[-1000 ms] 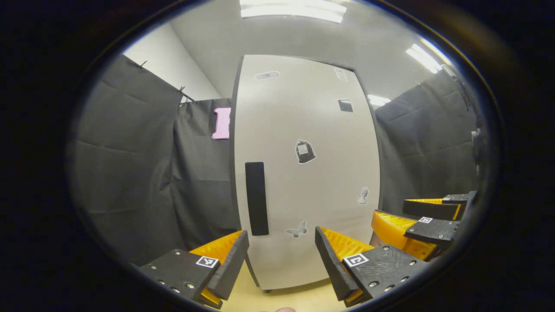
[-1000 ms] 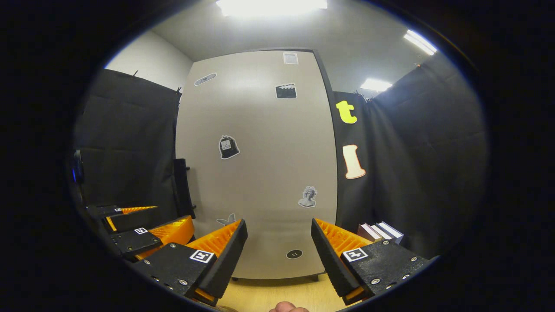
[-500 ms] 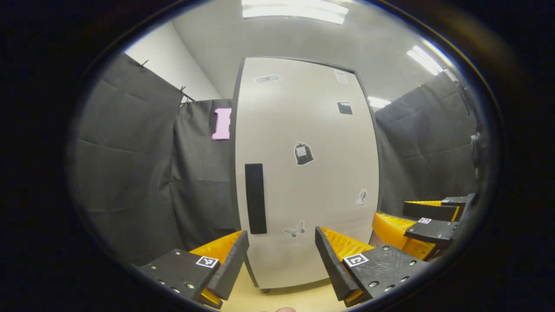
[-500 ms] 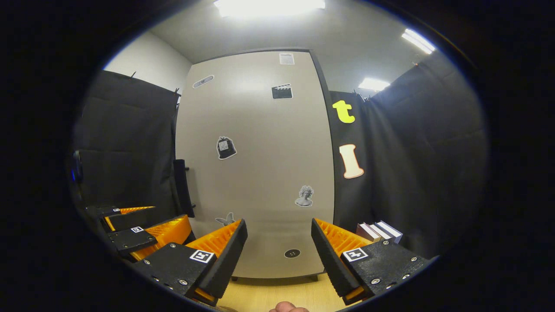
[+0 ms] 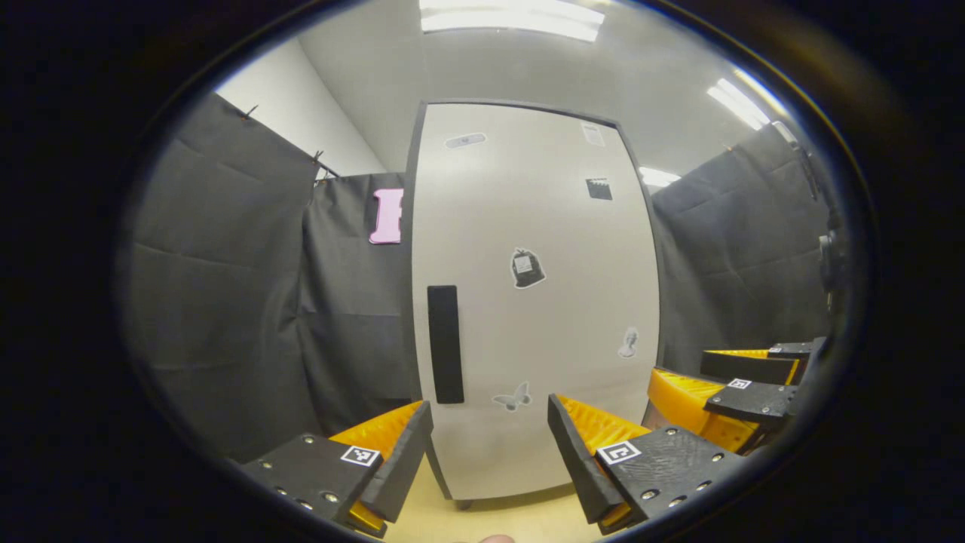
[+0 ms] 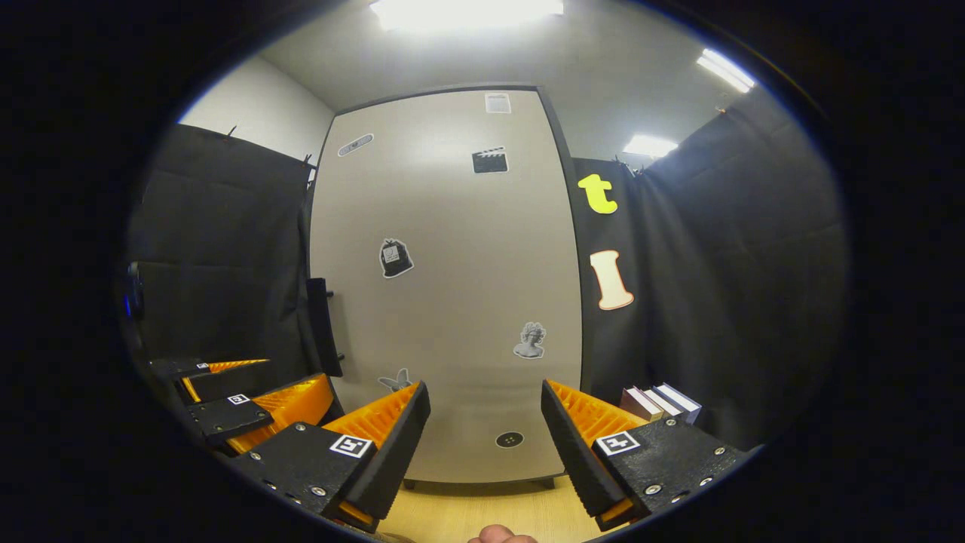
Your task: Open the cabinet door with the right hand, grasp the bottle in the cabinet with the left hand and place it on the coaster, then close the cabinet door with the right hand.
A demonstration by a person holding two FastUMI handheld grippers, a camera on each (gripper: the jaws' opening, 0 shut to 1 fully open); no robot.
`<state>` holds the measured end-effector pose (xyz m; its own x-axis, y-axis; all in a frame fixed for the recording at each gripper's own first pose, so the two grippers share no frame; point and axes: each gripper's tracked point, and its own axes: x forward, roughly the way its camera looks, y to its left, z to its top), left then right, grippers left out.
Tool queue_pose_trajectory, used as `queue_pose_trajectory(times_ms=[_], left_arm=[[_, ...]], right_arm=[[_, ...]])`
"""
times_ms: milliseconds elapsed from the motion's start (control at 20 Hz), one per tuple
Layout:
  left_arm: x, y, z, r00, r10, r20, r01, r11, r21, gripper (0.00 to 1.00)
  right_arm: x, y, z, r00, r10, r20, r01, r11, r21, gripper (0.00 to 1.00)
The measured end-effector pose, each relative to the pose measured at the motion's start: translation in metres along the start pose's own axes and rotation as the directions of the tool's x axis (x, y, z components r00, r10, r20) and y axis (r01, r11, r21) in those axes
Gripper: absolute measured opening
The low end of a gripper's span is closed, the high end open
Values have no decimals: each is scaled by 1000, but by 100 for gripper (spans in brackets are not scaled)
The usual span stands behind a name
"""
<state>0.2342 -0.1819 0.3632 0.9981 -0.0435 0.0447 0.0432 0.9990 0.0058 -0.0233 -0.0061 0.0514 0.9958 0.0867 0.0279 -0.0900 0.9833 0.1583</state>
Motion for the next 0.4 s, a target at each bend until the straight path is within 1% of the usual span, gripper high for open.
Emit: queue_pose_trajectory(times_ms=[400], left_arm=[[0,2,1,1000,2,3,-2,1000,5,88]], right_arm=[[-1,1,0,1000,1,0,-1,1000,4,92]])
